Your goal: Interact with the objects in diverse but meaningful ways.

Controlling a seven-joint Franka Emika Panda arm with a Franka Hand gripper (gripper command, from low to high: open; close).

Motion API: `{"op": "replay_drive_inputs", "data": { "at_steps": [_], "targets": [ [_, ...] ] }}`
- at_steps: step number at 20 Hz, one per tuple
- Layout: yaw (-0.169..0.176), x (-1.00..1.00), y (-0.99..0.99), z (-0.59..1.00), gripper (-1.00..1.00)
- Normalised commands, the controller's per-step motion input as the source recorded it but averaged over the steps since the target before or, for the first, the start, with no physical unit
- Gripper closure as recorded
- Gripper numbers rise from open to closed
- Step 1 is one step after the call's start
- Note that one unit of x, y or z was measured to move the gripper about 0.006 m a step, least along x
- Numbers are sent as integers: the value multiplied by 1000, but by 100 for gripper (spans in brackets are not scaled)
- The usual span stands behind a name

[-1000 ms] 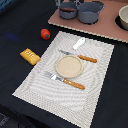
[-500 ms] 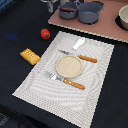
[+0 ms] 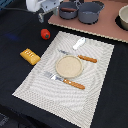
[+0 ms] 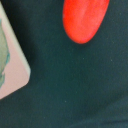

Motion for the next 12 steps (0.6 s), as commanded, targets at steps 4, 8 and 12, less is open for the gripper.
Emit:
{"op": "replay_drive_inputs", "data": {
  "at_steps": [4,8,12],
  "targets": [
    [-184,-316,-68,-311,-100],
    [-111,-251,0,-319,-100],
    [-32,-35,25,-354,-100]
  ]
}}
